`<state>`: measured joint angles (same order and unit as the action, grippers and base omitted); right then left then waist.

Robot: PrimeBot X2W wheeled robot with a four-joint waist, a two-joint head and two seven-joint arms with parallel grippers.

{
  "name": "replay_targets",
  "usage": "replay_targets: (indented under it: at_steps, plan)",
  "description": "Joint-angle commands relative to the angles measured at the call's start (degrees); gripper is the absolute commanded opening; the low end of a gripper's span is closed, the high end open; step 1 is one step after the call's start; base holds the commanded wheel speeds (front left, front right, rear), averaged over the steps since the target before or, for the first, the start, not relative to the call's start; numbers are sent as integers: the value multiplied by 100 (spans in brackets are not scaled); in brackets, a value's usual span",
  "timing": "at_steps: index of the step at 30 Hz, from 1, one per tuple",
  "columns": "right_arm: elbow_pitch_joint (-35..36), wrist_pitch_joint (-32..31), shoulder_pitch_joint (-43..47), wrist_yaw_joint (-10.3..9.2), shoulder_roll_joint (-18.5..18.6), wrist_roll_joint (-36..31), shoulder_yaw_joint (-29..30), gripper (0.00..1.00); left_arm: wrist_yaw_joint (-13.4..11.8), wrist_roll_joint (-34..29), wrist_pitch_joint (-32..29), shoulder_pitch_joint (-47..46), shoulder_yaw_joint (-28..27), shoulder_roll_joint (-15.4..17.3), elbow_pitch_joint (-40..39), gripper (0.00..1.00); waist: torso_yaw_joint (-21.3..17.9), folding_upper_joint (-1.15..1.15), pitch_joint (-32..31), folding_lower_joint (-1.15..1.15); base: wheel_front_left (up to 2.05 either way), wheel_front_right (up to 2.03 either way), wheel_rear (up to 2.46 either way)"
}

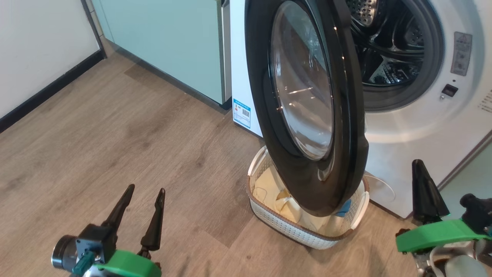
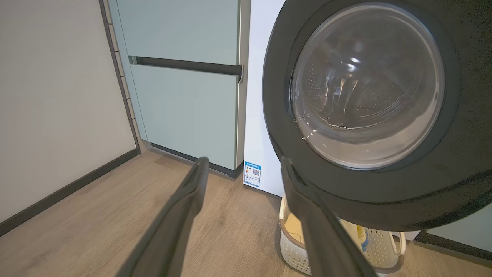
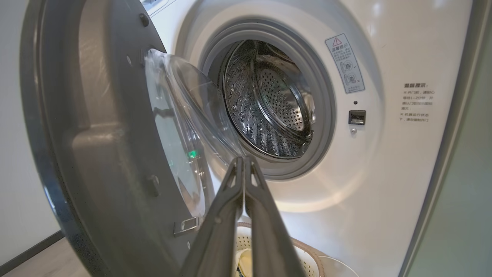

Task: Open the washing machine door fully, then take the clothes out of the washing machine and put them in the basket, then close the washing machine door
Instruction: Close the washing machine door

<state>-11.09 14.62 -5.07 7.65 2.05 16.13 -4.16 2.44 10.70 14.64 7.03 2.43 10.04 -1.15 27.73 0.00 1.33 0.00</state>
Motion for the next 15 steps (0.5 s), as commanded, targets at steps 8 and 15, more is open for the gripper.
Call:
replay_targets:
  at_steps: [8, 15]
  plan:
    - [506, 38, -532, -16, 83, 77, -25, 0, 66, -14, 36, -254, -222, 20, -232, 100, 11, 0, -101, 0, 0, 0, 0]
    - [1369, 38, -1130, -16, 83, 158, -215, 0, 105, -52, 36, -286, -188, 26, -277, 100, -29, 0, -154, 0, 0, 0, 0]
